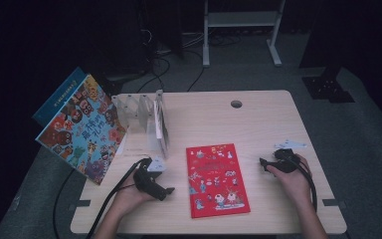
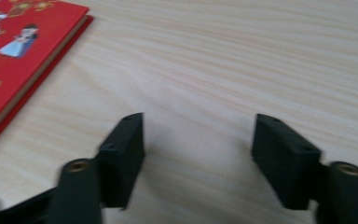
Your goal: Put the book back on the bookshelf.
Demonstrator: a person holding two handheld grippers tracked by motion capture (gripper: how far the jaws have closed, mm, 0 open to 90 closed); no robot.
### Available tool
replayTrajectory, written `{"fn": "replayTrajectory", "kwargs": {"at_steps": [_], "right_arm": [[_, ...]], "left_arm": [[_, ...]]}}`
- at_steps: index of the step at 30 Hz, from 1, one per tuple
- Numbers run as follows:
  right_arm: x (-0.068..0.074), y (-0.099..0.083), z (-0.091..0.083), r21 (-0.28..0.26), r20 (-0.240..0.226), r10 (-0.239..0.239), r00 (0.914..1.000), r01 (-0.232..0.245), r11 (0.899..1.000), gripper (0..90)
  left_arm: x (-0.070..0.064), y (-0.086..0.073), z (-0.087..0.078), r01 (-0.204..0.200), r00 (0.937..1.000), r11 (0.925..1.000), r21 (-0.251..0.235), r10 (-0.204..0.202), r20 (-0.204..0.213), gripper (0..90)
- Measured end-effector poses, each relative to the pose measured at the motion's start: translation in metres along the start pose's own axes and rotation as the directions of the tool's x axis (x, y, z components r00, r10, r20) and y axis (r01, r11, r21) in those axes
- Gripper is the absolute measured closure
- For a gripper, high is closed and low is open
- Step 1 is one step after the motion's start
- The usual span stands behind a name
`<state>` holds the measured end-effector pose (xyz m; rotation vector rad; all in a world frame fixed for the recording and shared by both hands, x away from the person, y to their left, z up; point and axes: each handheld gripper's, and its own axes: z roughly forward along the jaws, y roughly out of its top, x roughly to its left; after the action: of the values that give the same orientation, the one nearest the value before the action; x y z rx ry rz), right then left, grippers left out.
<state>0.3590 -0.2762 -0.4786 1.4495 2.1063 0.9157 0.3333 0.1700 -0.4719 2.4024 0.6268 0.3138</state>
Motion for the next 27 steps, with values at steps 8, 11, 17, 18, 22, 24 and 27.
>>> {"fn": "replayTrajectory", "kwargs": {"at_steps": [8,11,17,18,22,24,27], "right_arm": [[0.022,0.014,-0.008,0.013,-0.163,-0.02,0.9864,0.022,1.0,41.6],[0.032,0.019,-0.007,0.045,-0.228,-0.038,0.9729,0.05,0.998,43.5],[0.042,0.028,-0.004,0.09,-0.296,-0.054,0.9537,0.084,0.992,48.0],[0.042,0.03,-0.004,0.096,-0.304,-0.055,0.951,0.087,0.992,48.6],[0.045,0.04,-0.003,0.121,-0.335,-0.048,0.9411,0.093,0.988,50.1],[0.045,0.045,0.0,0.153,-0.352,-0.039,0.9351,0.098,0.983,52.2],[0.044,0.048,0.003,0.183,-0.369,-0.02,0.9291,0.093,0.979,53.7]], "left_arm": [[-0.018,0.018,0.014,-0.05,0.9977,0.9986,-0.018,0.051,0.044,0.0],[-0.023,0.024,0.021,-0.06,0.9965,0.998,-0.02,0.061,0.057,0.0],[-0.024,0.031,0.023,-0.04,0.9967,0.9975,-0.058,0.044,0.068,0.0],[-0.024,0.032,0.023,-0.041,0.9965,0.9974,-0.06,0.045,0.07,0.0],[-0.026,0.034,0.027,-0.037,0.9955,0.9965,-0.075,0.043,0.084,0.0],[-0.027,0.037,0.03,-0.035,0.9948,0.9962,-0.08,0.043,0.093,0.0],[-0.03,0.041,0.035,-0.035,0.9933,0.9957,-0.086,0.044,0.107,0.0]]}}
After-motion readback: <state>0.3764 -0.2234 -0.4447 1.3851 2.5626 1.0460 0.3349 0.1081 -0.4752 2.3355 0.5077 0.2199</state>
